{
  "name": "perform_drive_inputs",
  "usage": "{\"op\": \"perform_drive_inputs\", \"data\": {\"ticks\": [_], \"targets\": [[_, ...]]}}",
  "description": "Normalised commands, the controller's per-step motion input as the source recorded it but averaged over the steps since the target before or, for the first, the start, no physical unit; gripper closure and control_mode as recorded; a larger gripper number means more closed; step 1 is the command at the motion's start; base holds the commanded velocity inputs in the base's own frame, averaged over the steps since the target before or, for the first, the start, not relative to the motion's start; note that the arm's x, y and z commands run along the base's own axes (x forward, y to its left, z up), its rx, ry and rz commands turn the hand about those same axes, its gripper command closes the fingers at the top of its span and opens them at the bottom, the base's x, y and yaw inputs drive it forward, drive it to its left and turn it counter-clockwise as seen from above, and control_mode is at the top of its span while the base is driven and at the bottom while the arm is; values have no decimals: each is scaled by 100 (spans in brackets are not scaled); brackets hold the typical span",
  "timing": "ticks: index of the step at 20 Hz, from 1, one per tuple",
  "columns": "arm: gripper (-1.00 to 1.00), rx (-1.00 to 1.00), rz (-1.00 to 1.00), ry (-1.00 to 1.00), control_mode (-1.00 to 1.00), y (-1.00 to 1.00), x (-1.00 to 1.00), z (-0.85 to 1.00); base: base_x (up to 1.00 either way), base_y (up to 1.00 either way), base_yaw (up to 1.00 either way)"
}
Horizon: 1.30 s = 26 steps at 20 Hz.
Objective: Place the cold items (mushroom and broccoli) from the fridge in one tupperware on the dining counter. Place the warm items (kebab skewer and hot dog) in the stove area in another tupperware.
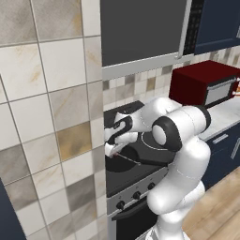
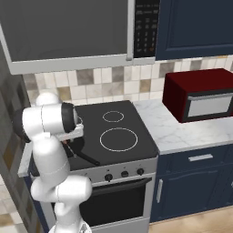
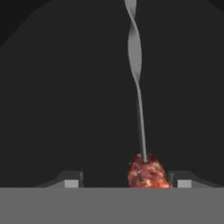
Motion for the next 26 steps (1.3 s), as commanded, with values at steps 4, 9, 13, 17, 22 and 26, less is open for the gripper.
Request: {"op": "perform_drive_inputs", "data": {"ticks": [4,9,13,17,22,26], "targets": [[100,-16,-8,0,-100,37,-6,-74,0,0,0],[100,-26,-19,2,-100,42,-23,-85,0,0,0],[100,-4,-17,21,-100,-36,0,-7,0,0,0],[100,4,-16,24,-100,-93,8,25,0,0,0],[100,31,-9,0,-100,-97,-17,97,0,0,0],[100,45,-6,-17,-100,-97,-59,89,0,0,0]]}}
